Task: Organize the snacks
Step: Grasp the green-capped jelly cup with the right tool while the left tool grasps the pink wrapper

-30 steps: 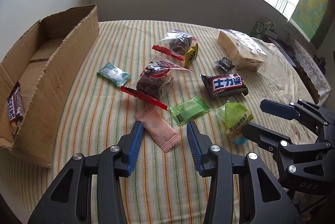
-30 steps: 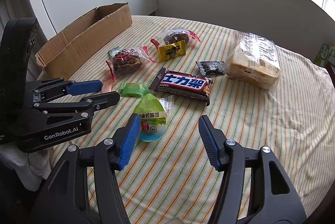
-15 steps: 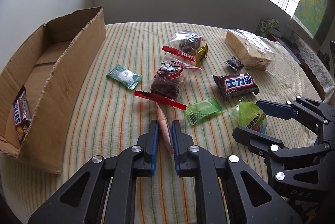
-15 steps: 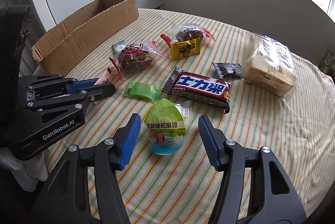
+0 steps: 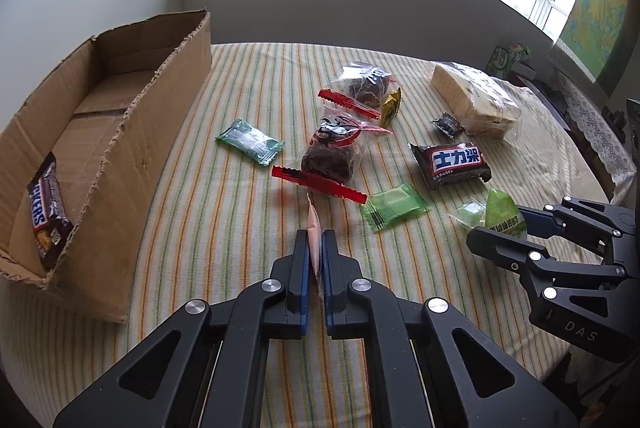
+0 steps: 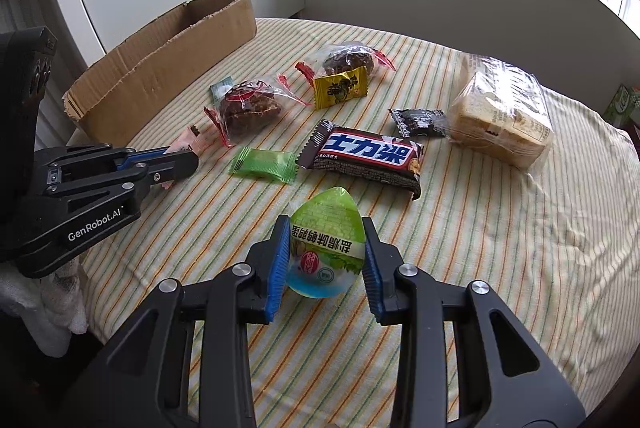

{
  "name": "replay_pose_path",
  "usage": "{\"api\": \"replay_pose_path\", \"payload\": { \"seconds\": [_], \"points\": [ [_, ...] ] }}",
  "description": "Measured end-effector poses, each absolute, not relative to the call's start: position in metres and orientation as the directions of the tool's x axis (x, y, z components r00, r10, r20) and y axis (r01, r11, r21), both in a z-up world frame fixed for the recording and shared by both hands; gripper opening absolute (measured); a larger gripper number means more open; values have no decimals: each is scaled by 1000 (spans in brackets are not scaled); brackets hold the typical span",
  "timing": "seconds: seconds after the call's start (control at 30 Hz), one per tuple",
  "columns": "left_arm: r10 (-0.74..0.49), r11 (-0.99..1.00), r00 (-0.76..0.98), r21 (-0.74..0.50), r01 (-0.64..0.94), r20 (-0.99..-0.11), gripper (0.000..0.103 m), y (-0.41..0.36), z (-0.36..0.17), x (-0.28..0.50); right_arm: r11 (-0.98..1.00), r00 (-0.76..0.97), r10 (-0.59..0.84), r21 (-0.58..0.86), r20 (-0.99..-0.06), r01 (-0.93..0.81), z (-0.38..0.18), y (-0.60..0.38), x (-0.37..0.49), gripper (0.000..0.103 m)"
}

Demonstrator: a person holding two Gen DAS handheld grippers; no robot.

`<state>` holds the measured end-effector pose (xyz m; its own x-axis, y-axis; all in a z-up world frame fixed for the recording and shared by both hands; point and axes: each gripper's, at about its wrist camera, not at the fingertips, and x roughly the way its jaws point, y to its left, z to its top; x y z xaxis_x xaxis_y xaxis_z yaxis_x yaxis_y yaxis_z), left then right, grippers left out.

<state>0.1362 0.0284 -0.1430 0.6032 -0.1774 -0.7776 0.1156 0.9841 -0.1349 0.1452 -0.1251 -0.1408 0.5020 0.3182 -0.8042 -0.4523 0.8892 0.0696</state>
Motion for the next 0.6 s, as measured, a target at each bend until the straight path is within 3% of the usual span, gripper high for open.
{"api": "replay_pose_path", "payload": {
  "seconds": [0.6],
  "points": [
    [-169,982,751,-174,72,-639,4,63,-85,114,854,577,418,88,-702,-513,-70,-99,143,34]
  ]
}}
